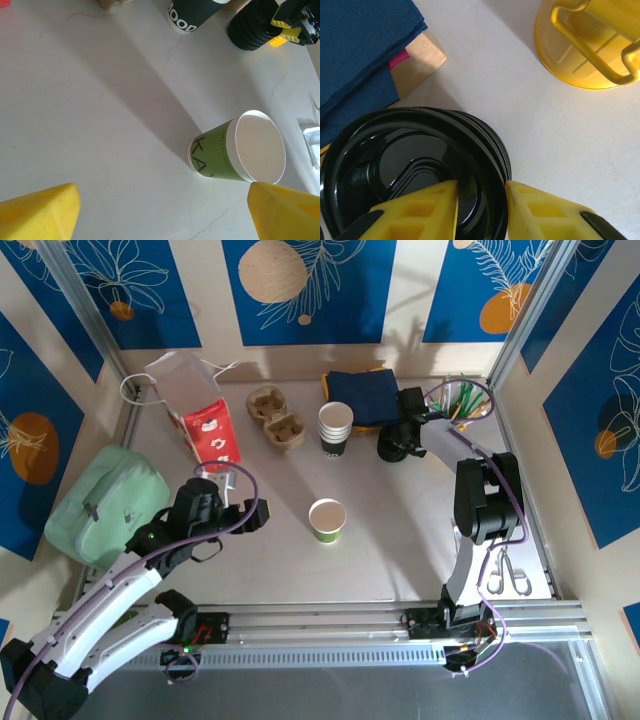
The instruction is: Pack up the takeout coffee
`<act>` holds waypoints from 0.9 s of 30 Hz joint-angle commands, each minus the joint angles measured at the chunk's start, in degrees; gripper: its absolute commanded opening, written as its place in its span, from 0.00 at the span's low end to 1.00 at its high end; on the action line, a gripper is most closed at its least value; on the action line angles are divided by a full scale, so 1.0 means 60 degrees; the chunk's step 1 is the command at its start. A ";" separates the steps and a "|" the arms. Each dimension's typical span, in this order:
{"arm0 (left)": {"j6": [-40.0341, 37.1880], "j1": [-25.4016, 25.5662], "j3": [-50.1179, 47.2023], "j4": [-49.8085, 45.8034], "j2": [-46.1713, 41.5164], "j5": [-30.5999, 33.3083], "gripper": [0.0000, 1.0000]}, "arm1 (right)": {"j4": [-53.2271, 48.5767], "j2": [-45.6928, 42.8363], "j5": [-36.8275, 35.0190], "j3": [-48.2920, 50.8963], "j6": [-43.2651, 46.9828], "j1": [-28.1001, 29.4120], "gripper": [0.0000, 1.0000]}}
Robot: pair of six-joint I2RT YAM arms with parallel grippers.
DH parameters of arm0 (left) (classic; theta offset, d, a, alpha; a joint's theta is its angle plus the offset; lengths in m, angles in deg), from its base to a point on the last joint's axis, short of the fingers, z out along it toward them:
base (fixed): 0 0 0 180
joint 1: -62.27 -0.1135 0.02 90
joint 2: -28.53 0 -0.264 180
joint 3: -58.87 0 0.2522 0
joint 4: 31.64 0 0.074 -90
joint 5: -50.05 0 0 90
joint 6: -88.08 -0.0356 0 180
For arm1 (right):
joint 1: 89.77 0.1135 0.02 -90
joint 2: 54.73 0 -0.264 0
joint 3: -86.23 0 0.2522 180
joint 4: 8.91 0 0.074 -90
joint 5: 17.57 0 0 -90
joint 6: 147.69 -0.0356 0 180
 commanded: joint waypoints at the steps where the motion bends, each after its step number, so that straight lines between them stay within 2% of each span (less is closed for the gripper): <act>1: -0.0043 0.0090 0.0374 -0.0077 0.0034 0.0077 0.87 | -0.0100 0.0119 0.0160 -0.0226 0.0042 -0.0030 0.30; 13: 0.0015 0.0093 0.0242 -0.0140 -0.0123 0.0098 0.87 | -0.0053 -0.0023 0.0245 -0.0111 0.0159 0.0001 0.15; 27: -0.0040 0.0081 0.0539 -0.0366 -0.0224 0.0086 0.87 | -0.0257 -0.1190 0.0430 0.0271 0.0536 0.0022 0.14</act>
